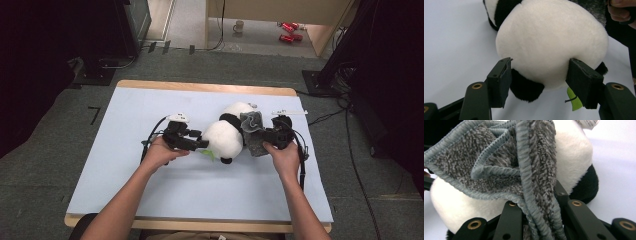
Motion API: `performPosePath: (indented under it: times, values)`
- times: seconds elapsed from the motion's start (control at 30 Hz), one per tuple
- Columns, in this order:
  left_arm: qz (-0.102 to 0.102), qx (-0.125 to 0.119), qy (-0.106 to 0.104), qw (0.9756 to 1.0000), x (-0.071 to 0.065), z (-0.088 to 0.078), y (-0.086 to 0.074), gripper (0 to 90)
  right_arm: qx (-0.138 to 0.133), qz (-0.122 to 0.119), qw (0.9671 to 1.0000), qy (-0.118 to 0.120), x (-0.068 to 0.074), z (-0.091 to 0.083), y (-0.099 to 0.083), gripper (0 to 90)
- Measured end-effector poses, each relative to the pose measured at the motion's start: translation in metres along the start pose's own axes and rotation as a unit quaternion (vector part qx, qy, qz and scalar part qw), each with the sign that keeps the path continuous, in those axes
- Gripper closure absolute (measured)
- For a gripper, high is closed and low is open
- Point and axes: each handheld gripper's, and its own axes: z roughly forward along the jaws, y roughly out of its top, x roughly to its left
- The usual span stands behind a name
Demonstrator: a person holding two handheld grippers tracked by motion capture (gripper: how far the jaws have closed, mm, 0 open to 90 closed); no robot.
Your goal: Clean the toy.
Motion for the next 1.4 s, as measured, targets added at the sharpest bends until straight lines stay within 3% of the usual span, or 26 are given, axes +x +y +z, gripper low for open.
performPosePath:
  times: [0.17,0.33,0.37,0.5,0.67,0.83,0.97,1.1,1.13,1.23,1.4]
  values:
    - [0.021,0.014,-0.023,0.9994,-0.005,0.012,0.0,35.7,0.004,0.0,1.0,-0.001,0.003,0.004,-0.004,76.9]
    - [0.007,0.019,-0.032,0.9993,-0.006,0.016,-0.001,37.5,0.001,-0.004,1.0,0.005,0.009,0.01,-0.006,77.2]
    - [0.001,0.023,-0.032,0.9992,-0.008,0.018,-0.002,39.8,0.001,-0.005,1.0,0.004,0.011,0.011,-0.006,77.2]
    - [0.018,0.038,-0.021,0.9989,-0.018,0.022,0.0,56.9,-0.002,-0.012,0.9999,-0.003,0.016,0.014,-0.006,77.3]
    - [0.025,0.037,0.012,0.9989,-0.021,0.015,0.002,67.8,-0.015,-0.002,0.9998,0.013,0.018,0.015,-0.004,77.4]
    - [0.013,0.005,0.037,0.9992,-0.022,0.0,0.002,73.6,-0.03,0.005,0.9992,0.026,0.016,0.015,0.002,77.4]
    - [0.011,-0.023,0.059,0.9979,-0.022,-0.017,0.002,76.9,-0.041,0.011,0.9982,0.042,0.018,0.013,0.009,77.4]
    - [0.006,-0.046,0.084,0.9954,-0.023,-0.037,-0.001,78.0,-0.062,0.002,0.9959,0.066,0.032,0.007,0.02,77.4]
    - [0.005,-0.054,0.101,0.9935,-0.024,-0.042,-0.002,78.0,-0.066,-0.003,0.9953,0.07,0.037,0.006,0.022,77.4]
    - [-0.004,-0.072,0.121,0.99,-0.026,-0.054,-0.006,78.1,-0.07,-0.021,0.9935,0.088,0.053,0.004,0.029,77.4]
    - [-0.023,-0.058,0.115,0.9914,-0.023,-0.052,-0.014,77.3,-0.056,-0.047,0.991,0.113,0.079,0.01,0.03,77.4]
